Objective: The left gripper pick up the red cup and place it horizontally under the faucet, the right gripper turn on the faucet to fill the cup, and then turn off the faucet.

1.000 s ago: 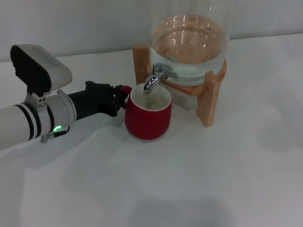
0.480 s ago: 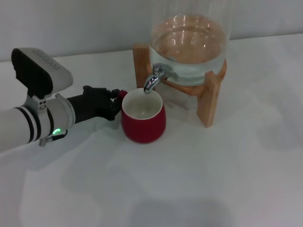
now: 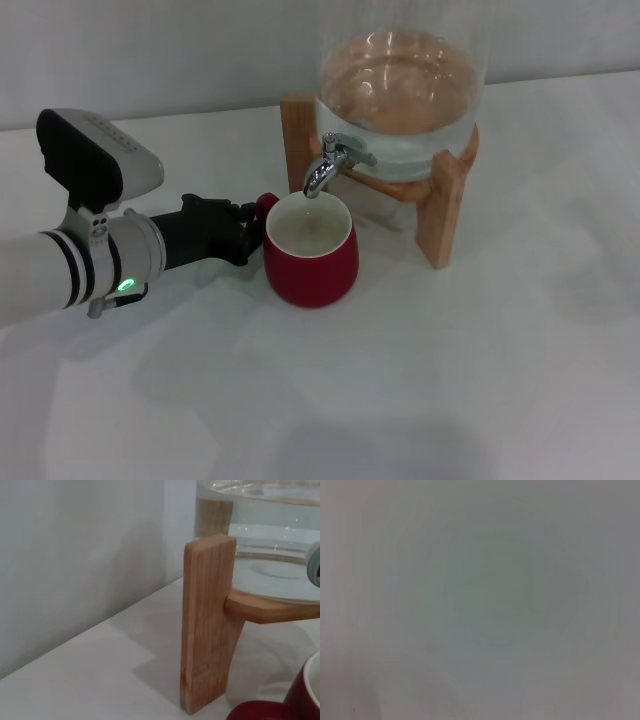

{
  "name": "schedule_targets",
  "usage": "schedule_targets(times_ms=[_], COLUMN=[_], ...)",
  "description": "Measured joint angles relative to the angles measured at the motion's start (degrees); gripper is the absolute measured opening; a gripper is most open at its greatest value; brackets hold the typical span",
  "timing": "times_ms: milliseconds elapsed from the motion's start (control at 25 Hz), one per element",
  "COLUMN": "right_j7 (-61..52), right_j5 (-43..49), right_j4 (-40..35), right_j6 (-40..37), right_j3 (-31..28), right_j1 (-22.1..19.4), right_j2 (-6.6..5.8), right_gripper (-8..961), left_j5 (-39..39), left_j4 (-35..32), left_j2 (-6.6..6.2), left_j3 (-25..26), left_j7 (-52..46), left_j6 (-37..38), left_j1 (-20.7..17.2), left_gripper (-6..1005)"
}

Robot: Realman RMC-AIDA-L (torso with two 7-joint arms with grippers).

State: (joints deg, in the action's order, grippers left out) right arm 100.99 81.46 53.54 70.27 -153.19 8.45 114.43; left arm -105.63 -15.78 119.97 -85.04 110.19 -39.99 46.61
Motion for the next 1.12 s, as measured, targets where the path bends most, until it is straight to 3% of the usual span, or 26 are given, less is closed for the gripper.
schedule_targets(times_ms=[320, 640, 960, 1120], right_j7=[0.0, 0.0, -0.1, -0.2], right_j5=[-0.2, -0.7, -0.7, -0.7], right_j4=[0.0, 0.0, 0.0, 0.0], right_j6=[0.6, 0.9, 1.3, 1.2], right_j3=[0.0, 0.0, 0.0, 0.0], right_j1=[-0.6, -0.8, -0.8, -1.0], right_j2=[0.00, 0.00, -0.22, -0.34], right_gripper=[721, 722, 722, 722], left_j5=[0.2, 0.4, 0.4, 0.3], left_j4=[-2.4, -11.2, -12.4, -17.9], left_j2=[-0.01, -0.18, -0.38, -0.61], left_j3=[-1.6, -2.5, -2.5, -2.3], left_j7=[-0.1, -1.3, -1.7, -2.1], left_j6=[0.0, 0.0, 0.0, -0.6], left_j1=[-2.3, -10.0, -12.0, -16.3], left_gripper=[255, 267, 279, 285])
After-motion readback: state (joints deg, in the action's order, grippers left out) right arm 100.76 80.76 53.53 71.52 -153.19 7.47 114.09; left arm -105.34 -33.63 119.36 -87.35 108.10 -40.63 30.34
